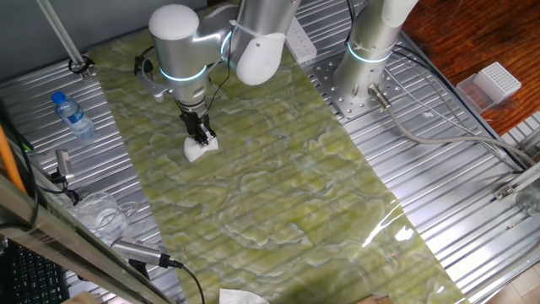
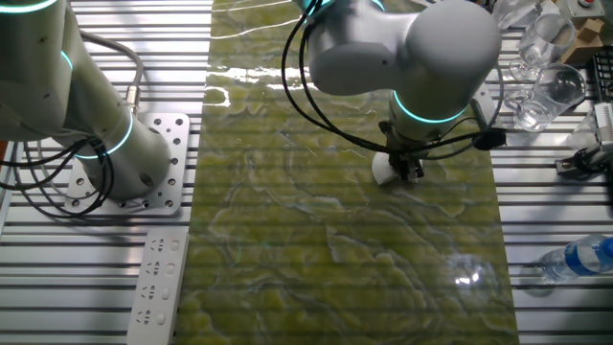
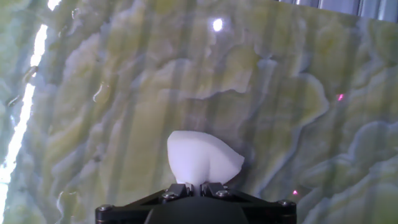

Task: Clean the tabletop with a sponge

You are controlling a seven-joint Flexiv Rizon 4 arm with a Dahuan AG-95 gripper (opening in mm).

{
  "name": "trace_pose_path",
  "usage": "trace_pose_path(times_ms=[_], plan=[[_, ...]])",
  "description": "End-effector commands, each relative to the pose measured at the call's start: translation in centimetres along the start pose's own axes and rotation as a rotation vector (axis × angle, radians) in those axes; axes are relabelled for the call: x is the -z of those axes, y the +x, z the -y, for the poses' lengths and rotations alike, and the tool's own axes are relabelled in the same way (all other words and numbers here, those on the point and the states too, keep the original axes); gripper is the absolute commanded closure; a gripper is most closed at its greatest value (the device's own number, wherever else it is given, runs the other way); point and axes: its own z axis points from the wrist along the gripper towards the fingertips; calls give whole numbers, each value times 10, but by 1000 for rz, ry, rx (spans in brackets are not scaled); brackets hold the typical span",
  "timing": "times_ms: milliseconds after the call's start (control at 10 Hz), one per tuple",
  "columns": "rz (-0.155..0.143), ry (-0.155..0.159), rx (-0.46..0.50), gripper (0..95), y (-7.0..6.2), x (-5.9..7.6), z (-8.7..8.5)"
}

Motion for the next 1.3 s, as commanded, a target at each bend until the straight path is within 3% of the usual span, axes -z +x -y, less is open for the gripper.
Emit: trace_pose_path(times_ms=[100, 200, 400, 700, 800, 1100, 1300], plan=[[-4, -17, -10, 950, -1, 4, -2], [-2, -30, -26, 950, -2, 3, -4], [3, -17, -36, 950, -2, 3, -6], [12, 36, -19, 950, -2, 3, -6], [16, 82, 2, 950, -2, 2, -5], [13, 132, 66, 950, 0, 4, 1], [11, 141, 103, 950, 3, 8, 10]])
